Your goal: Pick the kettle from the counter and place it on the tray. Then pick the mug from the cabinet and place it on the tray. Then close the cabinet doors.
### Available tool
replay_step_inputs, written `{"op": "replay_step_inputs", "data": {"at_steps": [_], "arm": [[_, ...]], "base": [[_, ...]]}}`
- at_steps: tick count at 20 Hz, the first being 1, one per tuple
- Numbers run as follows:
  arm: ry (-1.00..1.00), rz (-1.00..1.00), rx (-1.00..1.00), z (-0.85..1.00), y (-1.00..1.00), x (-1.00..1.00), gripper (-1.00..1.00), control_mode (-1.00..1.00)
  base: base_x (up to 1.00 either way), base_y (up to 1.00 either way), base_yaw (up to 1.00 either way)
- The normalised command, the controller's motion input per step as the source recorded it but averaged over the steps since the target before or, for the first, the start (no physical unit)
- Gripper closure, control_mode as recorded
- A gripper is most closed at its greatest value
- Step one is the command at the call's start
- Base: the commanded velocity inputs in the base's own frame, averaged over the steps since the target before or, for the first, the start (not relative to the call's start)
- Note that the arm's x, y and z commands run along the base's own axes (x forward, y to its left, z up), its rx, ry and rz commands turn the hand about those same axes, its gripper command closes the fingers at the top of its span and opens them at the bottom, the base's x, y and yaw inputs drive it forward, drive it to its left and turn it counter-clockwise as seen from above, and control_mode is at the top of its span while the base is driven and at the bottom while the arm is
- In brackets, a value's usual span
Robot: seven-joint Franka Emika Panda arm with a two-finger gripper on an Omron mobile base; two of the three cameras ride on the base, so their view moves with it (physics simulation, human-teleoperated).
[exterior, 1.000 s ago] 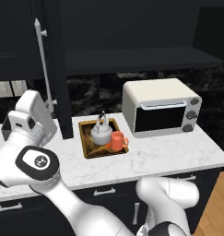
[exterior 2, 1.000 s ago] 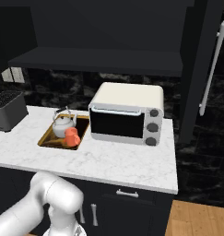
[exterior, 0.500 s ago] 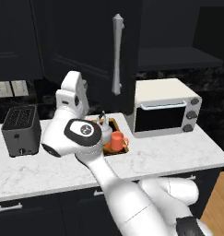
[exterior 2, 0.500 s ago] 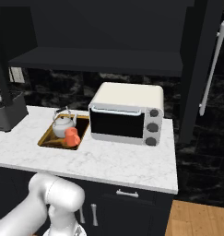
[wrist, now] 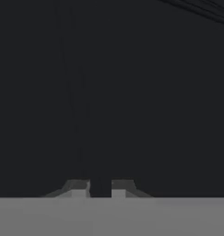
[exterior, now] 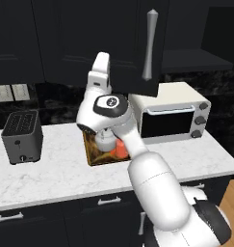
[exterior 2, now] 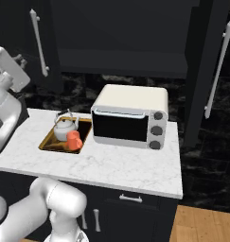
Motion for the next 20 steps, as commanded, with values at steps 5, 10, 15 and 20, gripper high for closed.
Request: {"op": "replay_step_inputs", "data": {"at_steps": [5,10,15,20], "arm": [[-0.03,0.14,0.08,0.65,-0.31,-0.19,1.00,-1.00],[0.08,0.05,0.09,0.78,-0.19,0.19,1.00,-1.00],[0.37,0.00,0.09,0.83,-0.18,0.57,1.00,-1.00],[0.36,0.00,-0.03,-0.10,-0.22,0.92,1.00,-1.00]], "base": [[0.00,0.00,0.00],[0.00,0.00,0.00],[0.00,0.00,0.00],[0.00,0.00,0.00]]}}
